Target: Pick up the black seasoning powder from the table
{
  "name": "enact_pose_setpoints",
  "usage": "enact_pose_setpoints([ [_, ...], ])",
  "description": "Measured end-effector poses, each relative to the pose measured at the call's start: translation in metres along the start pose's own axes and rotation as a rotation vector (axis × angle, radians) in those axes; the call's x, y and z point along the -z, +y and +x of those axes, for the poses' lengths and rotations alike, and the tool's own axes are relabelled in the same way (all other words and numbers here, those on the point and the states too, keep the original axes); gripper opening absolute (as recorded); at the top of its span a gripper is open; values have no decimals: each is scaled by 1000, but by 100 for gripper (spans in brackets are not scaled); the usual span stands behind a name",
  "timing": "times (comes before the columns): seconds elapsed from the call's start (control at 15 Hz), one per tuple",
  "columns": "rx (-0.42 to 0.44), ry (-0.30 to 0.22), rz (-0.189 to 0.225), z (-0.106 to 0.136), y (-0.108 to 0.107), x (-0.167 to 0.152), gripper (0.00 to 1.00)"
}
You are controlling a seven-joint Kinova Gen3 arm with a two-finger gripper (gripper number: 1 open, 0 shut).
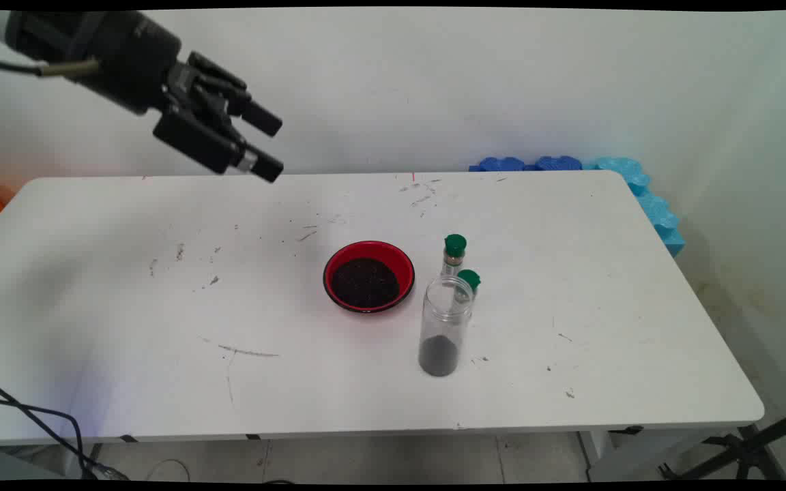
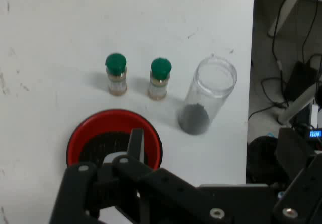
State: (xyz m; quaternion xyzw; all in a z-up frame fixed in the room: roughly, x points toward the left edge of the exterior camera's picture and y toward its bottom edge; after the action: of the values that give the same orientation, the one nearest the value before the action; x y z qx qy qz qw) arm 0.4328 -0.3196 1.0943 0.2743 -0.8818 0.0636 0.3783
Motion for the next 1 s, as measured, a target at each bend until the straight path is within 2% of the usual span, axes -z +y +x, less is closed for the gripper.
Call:
enact_pose_setpoints([
  [0.53,0,-42,23,-45,15,-35,100],
  [0.8,8,-63,31,-72,27,-68,100],
  [1.0,15,-76,18,-91,39,-99,100],
])
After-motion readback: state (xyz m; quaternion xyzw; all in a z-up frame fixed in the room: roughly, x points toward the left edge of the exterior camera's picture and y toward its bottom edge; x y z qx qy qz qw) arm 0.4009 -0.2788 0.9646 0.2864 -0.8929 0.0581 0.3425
